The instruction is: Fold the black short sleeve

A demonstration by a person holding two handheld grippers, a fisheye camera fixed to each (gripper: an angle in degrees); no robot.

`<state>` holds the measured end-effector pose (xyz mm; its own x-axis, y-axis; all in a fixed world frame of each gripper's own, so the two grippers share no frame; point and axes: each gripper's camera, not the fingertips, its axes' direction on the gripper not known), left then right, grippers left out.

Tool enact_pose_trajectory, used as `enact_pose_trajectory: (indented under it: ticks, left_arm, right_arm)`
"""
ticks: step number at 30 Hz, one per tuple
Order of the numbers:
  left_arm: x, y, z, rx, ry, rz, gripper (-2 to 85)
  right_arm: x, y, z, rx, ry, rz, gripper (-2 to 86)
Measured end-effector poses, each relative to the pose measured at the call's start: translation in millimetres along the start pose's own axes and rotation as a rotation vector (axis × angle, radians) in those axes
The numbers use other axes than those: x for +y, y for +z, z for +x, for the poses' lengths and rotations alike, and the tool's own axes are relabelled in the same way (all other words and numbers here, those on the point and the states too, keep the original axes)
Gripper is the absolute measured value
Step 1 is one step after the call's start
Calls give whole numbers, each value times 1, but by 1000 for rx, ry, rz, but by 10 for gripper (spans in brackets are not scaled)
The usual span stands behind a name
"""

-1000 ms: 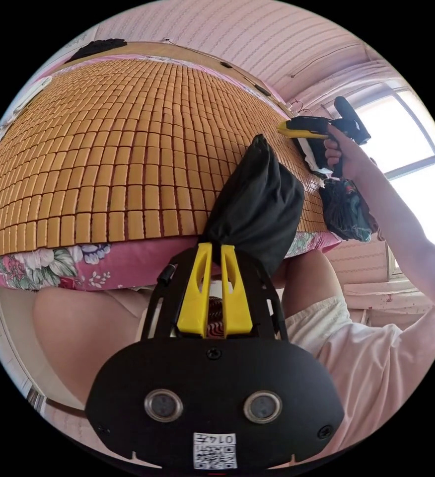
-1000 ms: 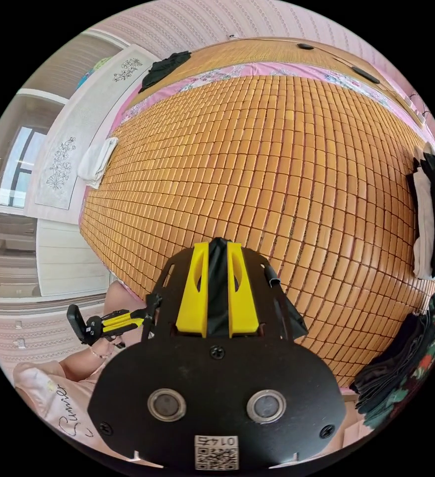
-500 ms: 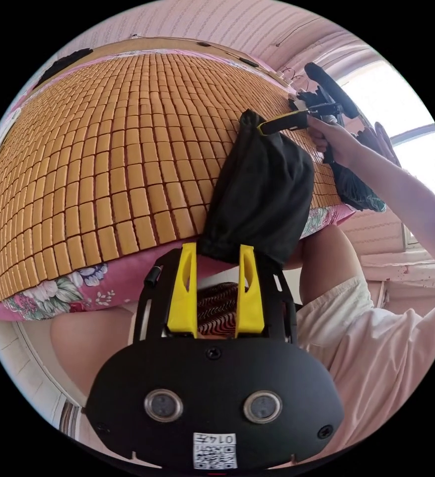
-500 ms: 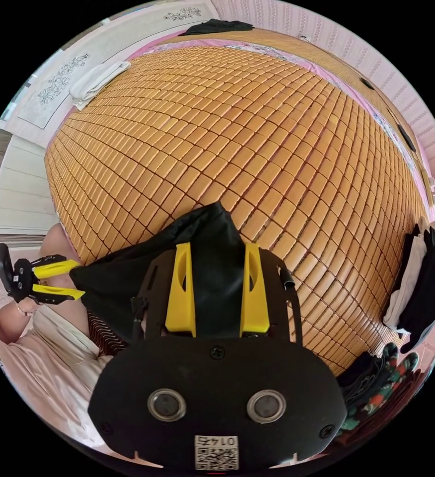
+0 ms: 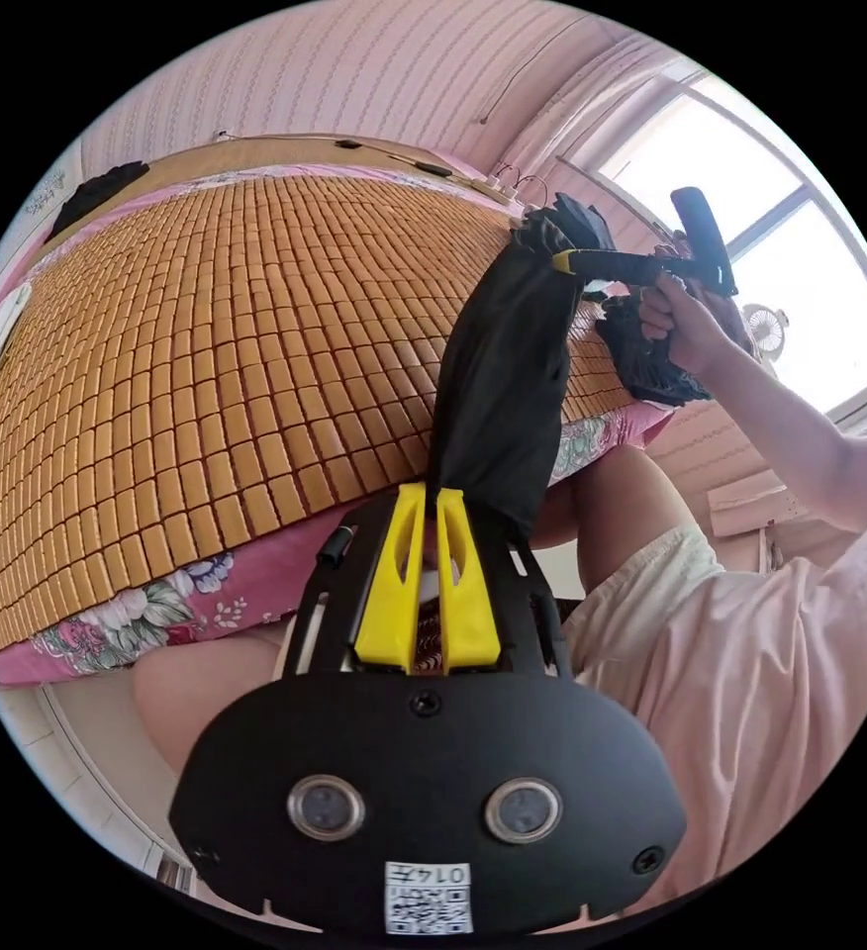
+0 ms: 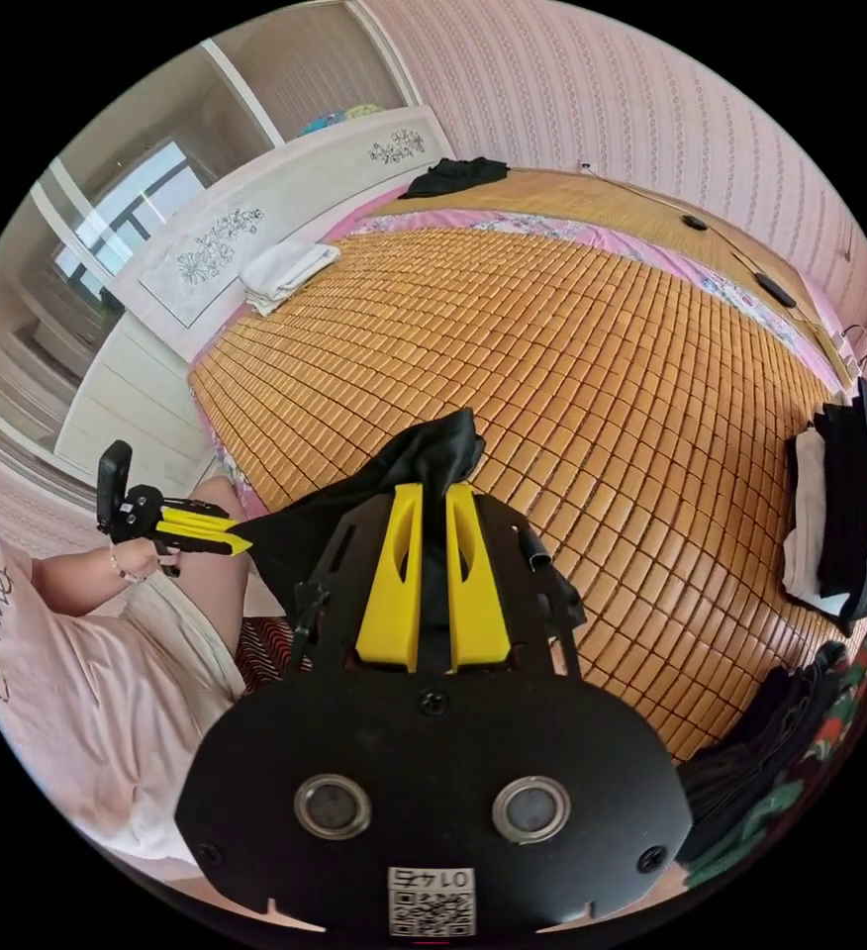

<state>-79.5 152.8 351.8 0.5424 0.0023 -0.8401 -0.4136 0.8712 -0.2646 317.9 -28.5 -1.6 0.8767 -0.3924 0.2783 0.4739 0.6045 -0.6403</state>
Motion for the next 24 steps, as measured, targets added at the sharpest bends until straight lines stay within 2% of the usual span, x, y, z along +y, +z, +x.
enact_pose_trajectory:
  ticks: [4,10,14,21,24]
  left_arm:
    - [-5,-57,36,15,88,124,-10]
    - [-50,-123,94,-38,273,255,-9]
    - [-106,-135,131,5,380,306,-10]
    - [-237,-117,205,124,535,393,-10]
    - [-305,-98,242,249,565,382,-9]
  right_arm:
    - [41,-67,-5,3,34,150,40]
    - [52,-131,6,31,80,315,35]
    - [42,-165,33,82,113,344,32]
    - [8,-256,118,341,196,322,29]
    - [-5,-289,169,424,286,274,30]
